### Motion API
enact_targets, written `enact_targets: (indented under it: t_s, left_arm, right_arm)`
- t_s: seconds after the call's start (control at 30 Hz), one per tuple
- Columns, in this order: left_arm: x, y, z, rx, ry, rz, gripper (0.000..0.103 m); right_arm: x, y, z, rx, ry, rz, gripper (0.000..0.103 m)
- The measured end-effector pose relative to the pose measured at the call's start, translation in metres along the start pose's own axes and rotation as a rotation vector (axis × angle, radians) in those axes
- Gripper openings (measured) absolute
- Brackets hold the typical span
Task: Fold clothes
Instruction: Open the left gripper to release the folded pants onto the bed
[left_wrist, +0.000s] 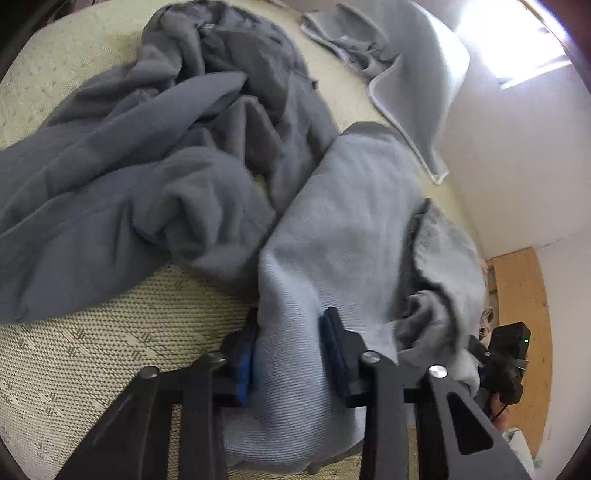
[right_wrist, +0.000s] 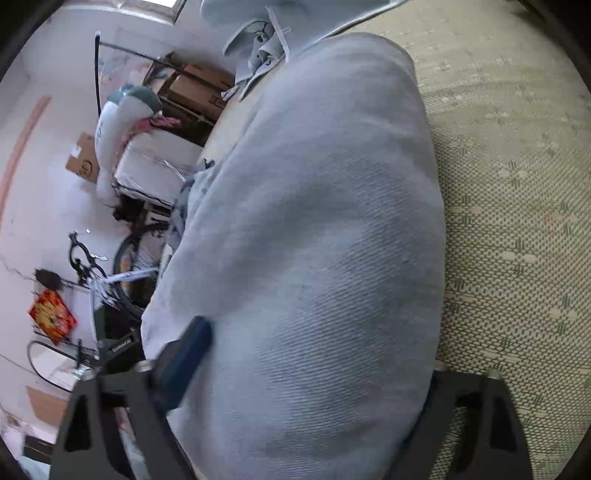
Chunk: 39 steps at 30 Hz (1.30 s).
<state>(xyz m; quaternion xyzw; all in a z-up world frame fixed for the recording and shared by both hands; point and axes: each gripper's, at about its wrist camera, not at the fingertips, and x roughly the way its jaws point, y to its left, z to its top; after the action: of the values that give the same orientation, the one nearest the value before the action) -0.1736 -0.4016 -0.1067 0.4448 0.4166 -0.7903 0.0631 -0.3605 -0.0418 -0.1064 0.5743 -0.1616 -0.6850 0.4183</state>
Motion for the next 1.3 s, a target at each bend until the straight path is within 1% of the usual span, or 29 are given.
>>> enact_targets:
  t_s: [0.07, 0.1, 0.17, 0.27, 0.3, 0.37, 0.4, 0.47, 0.53, 0.67, 0.73, 0.8, 0.87, 0.9, 0.93, 1.0, 1.03, 1.07, 1.1, 1.13, 1.17, 1.2, 1.23, 1.27, 1.3]
  left_arm:
    - [-0.007, -0.012, -0.002, 0.033, -0.018, -0.006, 0.016]
    - [-0.011, -0.018, -0.004, 0.050, -0.028, -0.009, 0.015]
    - [-0.023, -0.034, -0.008, 0.089, -0.057, -0.035, 0.014]
    - [-0.038, -0.065, -0.022, 0.153, -0.087, -0.071, 0.013]
    - [-0.043, -0.080, -0.032, 0.191, -0.092, -0.071, 0.013]
    - [-0.054, -0.098, -0.049, 0.239, -0.095, -0.072, 0.013]
    - [-0.061, -0.110, -0.062, 0.272, -0.109, -0.082, 0.013]
    - [-0.075, -0.137, -0.091, 0.345, -0.142, -0.105, 0.012]
    - [-0.086, -0.159, -0.116, 0.400, -0.150, -0.118, 0.013]
    - [-0.100, -0.190, -0.175, 0.457, -0.129, -0.167, 0.013]
    - [-0.102, -0.201, -0.208, 0.482, -0.110, -0.178, 0.013]
    - [-0.100, -0.205, -0.235, 0.498, -0.088, -0.175, 0.013]
    - [-0.082, -0.202, -0.257, 0.484, -0.019, -0.134, 0.013]
    - [-0.072, -0.200, -0.267, 0.476, 0.018, -0.111, 0.014]
    - [-0.060, -0.195, -0.276, 0.462, 0.064, -0.080, 0.014]
    - [-0.044, -0.182, -0.286, 0.447, 0.117, -0.001, 0.015]
    - [-0.037, -0.175, -0.291, 0.440, 0.141, 0.039, 0.016]
    - [-0.039, -0.168, -0.290, 0.410, 0.145, 0.036, 0.017]
    - [-0.043, -0.161, -0.288, 0.375, 0.144, 0.024, 0.025]
    - [-0.050, -0.157, -0.287, 0.352, 0.127, 0.021, 0.044]
    - [-0.056, -0.152, -0.287, 0.337, 0.096, 0.019, 0.059]
    - [-0.065, -0.149, -0.285, 0.321, 0.053, 0.007, 0.085]
    - [-0.075, -0.145, -0.286, 0.299, 0.003, -0.018, 0.089]
    - [-0.083, -0.142, -0.286, 0.280, -0.031, -0.047, 0.089]
    - [-0.089, -0.140, -0.286, 0.262, -0.061, -0.075, 0.089]
  right_arm:
    - [-0.003, 0.004, -0.002, -0.024, -0.005, -0.032, 0.060]
    - [-0.005, 0.009, -0.003, -0.038, -0.013, -0.049, 0.058]
    - [-0.012, 0.020, -0.008, -0.066, -0.031, -0.078, 0.048]
    - [-0.025, 0.039, -0.018, -0.109, -0.053, -0.107, 0.043]
    - [-0.032, 0.046, -0.023, -0.125, -0.060, -0.113, 0.043]
    - [-0.045, 0.057, -0.035, -0.150, -0.069, -0.123, 0.042]
    - [-0.055, 0.062, -0.043, -0.167, -0.078, -0.130, 0.041]
    - [-0.083, 0.069, -0.062, -0.200, -0.101, -0.142, 0.041]
    - [-0.111, 0.073, -0.080, -0.221, -0.124, -0.153, 0.040]
    - [-0.179, 0.075, -0.128, -0.251, -0.160, -0.204, 0.040]
    - [-0.210, 0.076, -0.153, -0.261, -0.171, -0.238, 0.040]
    - [-0.236, 0.071, -0.180, -0.271, -0.168, -0.268, 0.040]
    - [-0.258, 0.059, -0.208, -0.273, -0.154, -0.291, 0.041]
    - [-0.262, 0.050, -0.219, -0.268, -0.137, -0.305, 0.041]
    - [-0.261, 0.039, -0.228, -0.251, -0.108, -0.324, 0.041]
    - [-0.250, 0.017, -0.243, -0.198, -0.043, -0.363, 0.044]
    - [-0.249, 0.007, -0.251, -0.175, -0.035, -0.376, 0.046]
    - [-0.252, 0.000, -0.260, -0.153, -0.047, -0.384, 0.052]
    - [-0.254, -0.007, -0.269, -0.132, -0.059, -0.392, 0.054]
    - [-0.259, -0.009, -0.276, -0.131, -0.073, -0.413, 0.060]
    - [-0.266, -0.005, -0.281, -0.146, -0.090, -0.446, 0.065]
    - [-0.274, 0.000, -0.285, -0.162, -0.109, -0.480, 0.067]
    - [-0.283, 0.005, -0.288, -0.178, -0.131, -0.514, 0.067]
    - [-0.293, 0.010, -0.290, -0.193, -0.153, -0.548, 0.068]
    - [-0.305, 0.015, -0.295, -0.211, -0.195, -0.592, 0.070]
